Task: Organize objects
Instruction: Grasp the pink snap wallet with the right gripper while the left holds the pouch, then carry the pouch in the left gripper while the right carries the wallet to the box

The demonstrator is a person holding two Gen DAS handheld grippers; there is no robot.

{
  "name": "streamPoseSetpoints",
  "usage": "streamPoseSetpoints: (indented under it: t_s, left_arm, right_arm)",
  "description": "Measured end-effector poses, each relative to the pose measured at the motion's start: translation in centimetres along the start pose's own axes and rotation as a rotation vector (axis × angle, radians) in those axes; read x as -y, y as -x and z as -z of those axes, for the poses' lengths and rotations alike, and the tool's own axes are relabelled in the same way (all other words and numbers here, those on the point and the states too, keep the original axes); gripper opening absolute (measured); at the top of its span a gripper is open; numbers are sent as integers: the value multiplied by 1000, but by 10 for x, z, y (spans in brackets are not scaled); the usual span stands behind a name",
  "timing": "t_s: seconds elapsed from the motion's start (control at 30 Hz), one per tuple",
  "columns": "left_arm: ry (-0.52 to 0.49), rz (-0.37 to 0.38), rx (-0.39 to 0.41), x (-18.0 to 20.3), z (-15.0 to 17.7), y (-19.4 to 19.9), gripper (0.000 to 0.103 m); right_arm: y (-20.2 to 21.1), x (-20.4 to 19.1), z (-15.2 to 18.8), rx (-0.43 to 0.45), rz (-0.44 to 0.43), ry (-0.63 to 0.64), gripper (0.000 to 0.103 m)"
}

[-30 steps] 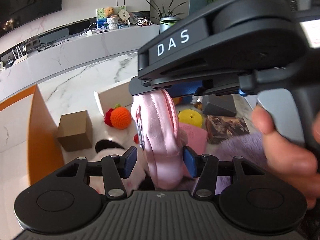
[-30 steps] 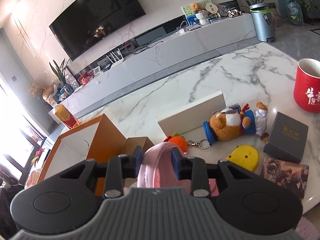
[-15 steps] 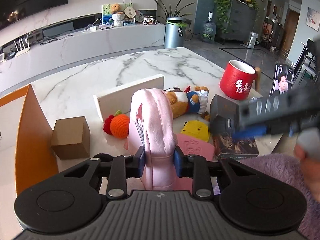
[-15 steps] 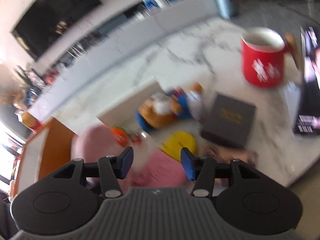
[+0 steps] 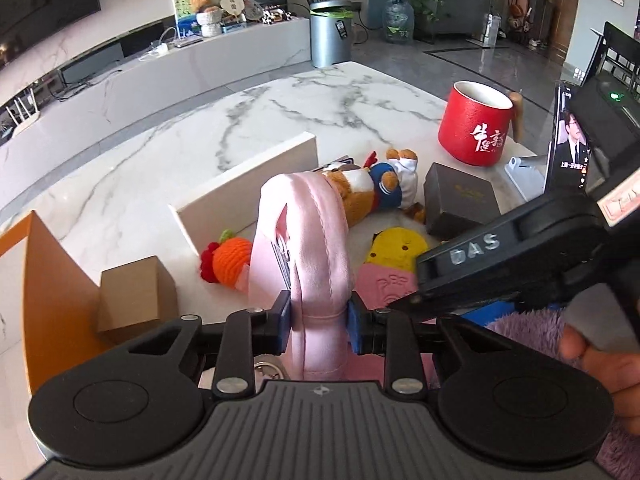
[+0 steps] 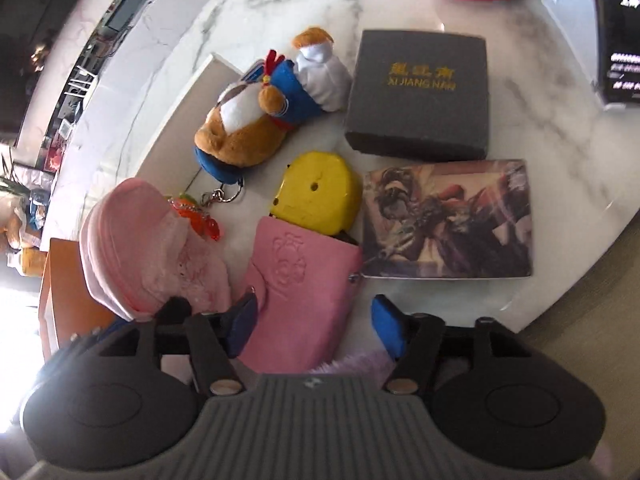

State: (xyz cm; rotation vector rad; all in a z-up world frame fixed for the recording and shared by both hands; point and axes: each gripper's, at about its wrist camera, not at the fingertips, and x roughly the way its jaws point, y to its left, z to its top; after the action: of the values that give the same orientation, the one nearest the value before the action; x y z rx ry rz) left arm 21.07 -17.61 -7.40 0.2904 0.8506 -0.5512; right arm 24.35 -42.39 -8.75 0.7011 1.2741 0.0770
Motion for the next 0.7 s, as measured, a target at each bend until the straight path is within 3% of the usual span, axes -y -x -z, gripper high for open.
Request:
streamPoseSetpoints:
  t_s: [0.13,0.17,0.27,0.37,0.6,0.7]
  left_arm:
    - [50,58,-21,-8,2,-4,32]
    - [61,60,-20,-10,2,-4,32]
    - [79,56,-20,-16,5,-4,32]
    - [130,96,-24,-26,6,-4,31]
    - [204,119,-19,-43,7,1,31]
    - [241,141,-16,-51,8,1,30]
  right_arm:
    - [-4,-9,3,33,-2,7,64]
    - [-3,-10,6,51,23,2,49]
    - [3,-11,10,74,-9,11,26]
    - [14,-18,16,127,-58,59,19]
    - [26,-50,23,202,-128,176,19]
    - [24,-59,24,222,-130,208,27]
